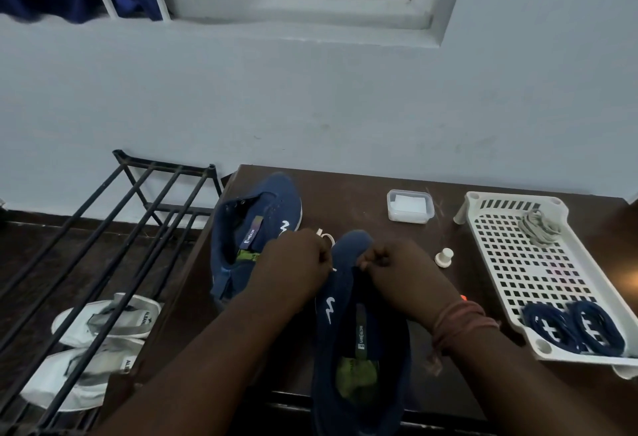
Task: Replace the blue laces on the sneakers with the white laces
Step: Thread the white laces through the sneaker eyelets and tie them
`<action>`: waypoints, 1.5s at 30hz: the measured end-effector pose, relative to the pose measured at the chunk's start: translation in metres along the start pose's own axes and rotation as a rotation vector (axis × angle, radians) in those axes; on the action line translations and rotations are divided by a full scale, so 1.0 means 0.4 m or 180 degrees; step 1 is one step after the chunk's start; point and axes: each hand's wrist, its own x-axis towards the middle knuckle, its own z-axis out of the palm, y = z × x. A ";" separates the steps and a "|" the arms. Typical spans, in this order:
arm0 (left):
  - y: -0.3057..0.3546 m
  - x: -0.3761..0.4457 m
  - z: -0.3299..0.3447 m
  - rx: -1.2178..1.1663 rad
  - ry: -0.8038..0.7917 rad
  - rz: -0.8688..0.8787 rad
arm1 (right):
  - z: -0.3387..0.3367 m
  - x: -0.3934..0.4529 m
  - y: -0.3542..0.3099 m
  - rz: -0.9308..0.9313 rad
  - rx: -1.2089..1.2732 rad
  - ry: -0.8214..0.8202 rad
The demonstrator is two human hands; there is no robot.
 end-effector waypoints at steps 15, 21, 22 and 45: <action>0.029 -0.018 0.019 0.0062 -0.0042 0.0419 | 0.027 -0.009 -0.013 0.0436 -0.0068 -0.0274; 0.072 -0.025 0.024 0.0435 -0.0185 -0.0156 | -0.012 -0.031 -0.024 0.0373 0.0178 -0.0497; 0.080 -0.029 0.024 0.0080 -0.0255 -0.0305 | -0.015 -0.033 -0.022 0.0314 0.0024 -0.0488; 0.063 -0.029 0.044 -0.0901 -0.0562 -0.0751 | 0.074 -0.028 -0.012 -0.0171 -0.1508 0.0371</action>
